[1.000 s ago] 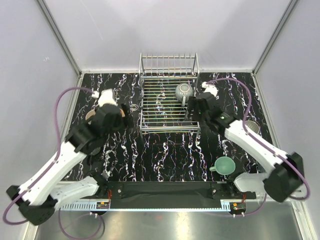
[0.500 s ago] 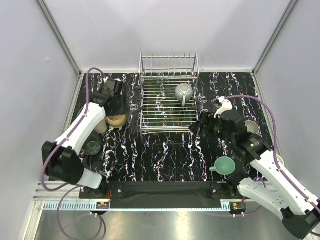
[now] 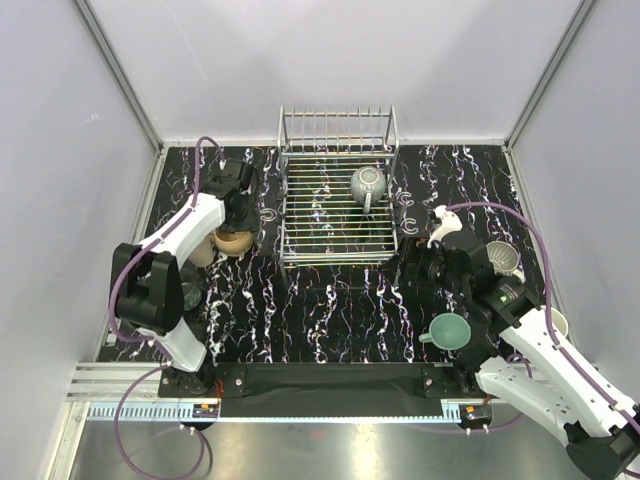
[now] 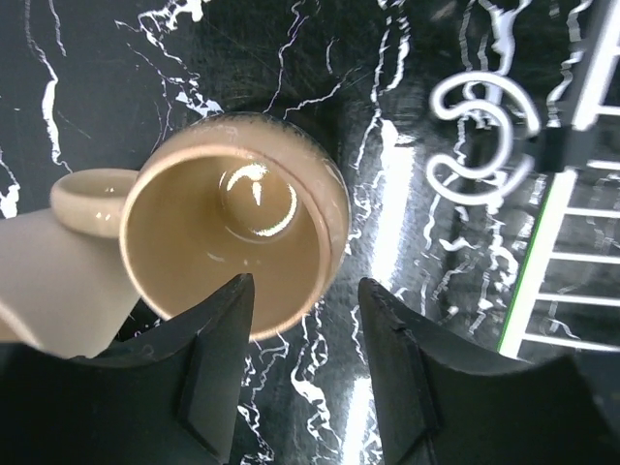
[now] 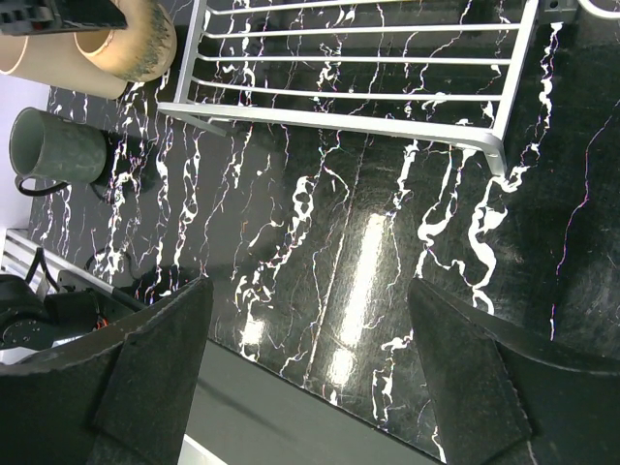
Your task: Load the cups into the dish rack
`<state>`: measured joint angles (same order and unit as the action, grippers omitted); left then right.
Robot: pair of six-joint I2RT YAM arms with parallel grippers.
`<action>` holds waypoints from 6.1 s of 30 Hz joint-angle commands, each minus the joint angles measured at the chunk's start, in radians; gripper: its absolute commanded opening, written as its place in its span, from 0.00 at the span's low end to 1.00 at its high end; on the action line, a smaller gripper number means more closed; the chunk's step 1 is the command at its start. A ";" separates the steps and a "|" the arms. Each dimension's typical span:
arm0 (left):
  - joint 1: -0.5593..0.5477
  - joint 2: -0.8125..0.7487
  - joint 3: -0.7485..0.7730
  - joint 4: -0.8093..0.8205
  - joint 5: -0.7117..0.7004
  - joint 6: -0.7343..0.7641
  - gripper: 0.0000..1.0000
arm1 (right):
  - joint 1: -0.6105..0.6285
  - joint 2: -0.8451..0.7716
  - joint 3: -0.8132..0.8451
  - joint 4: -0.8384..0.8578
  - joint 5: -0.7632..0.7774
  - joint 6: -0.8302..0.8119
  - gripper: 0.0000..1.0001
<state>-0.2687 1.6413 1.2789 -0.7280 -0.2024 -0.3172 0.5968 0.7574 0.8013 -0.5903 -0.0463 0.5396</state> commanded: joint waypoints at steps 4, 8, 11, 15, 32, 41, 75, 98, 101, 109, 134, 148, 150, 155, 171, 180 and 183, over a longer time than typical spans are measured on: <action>0.036 0.060 0.031 0.055 0.026 0.018 0.48 | 0.005 -0.006 0.006 0.020 -0.007 -0.009 0.89; 0.046 0.104 0.030 0.075 0.058 0.012 0.43 | 0.006 0.002 -0.007 0.030 -0.009 -0.001 0.89; 0.049 0.120 0.022 0.085 0.090 0.007 0.36 | 0.006 0.003 -0.011 0.040 -0.015 0.005 0.89; 0.049 0.124 0.019 0.082 0.104 0.006 0.18 | 0.005 0.000 -0.019 0.041 -0.012 0.010 0.89; 0.049 -0.046 0.085 0.052 0.196 -0.028 0.00 | 0.005 -0.003 -0.010 0.032 -0.007 0.020 0.91; 0.043 -0.228 0.218 0.015 0.418 -0.150 0.00 | 0.006 0.059 0.024 0.064 0.010 -0.050 0.93; -1.049 -0.256 -0.096 -0.076 -0.129 -0.521 0.00 | 0.006 0.076 0.208 -0.286 0.200 0.149 0.93; -1.064 -0.164 -0.205 0.072 0.182 -0.119 0.08 | 0.006 0.053 0.131 -0.253 0.079 0.141 0.95; -1.064 -0.147 -0.208 0.049 0.185 -0.095 0.20 | 0.006 0.049 0.131 -0.250 0.080 0.138 0.95; -1.063 -0.149 -0.234 0.041 0.159 -0.086 0.25 | 0.006 0.054 0.119 -0.240 0.071 0.143 0.96; -1.064 -0.449 0.019 -0.315 -0.098 -0.600 0.71 | 0.005 0.072 0.122 -0.243 0.083 0.118 0.98; -1.046 -0.518 -0.119 -0.439 -0.241 -1.126 0.60 | 0.006 0.077 0.116 -0.255 0.088 0.106 0.98; -1.034 -0.512 -0.156 -0.442 -0.233 -1.169 0.60 | 0.006 0.091 0.119 -0.253 0.082 0.103 0.98; -1.003 -0.503 -0.236 -0.413 -0.209 -1.263 0.59 | 0.006 0.095 0.110 -0.247 0.076 0.102 0.98; -0.971 -0.341 -0.253 -0.338 -0.115 -1.303 0.54 | 0.005 0.102 0.092 -0.218 0.066 0.095 0.99; -0.971 -0.333 -0.368 -0.249 -0.022 -1.338 0.43 | 0.006 0.106 0.076 -0.204 0.068 0.088 0.99; -0.971 -0.313 -0.386 -0.218 -0.008 -1.332 0.42 | 0.006 0.109 0.069 -0.197 0.063 0.091 0.99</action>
<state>-1.2423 1.3094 0.9077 -0.9993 -0.2443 -1.6306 0.5976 0.8642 0.8791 -0.8318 0.0319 0.6449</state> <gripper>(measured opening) 0.425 0.984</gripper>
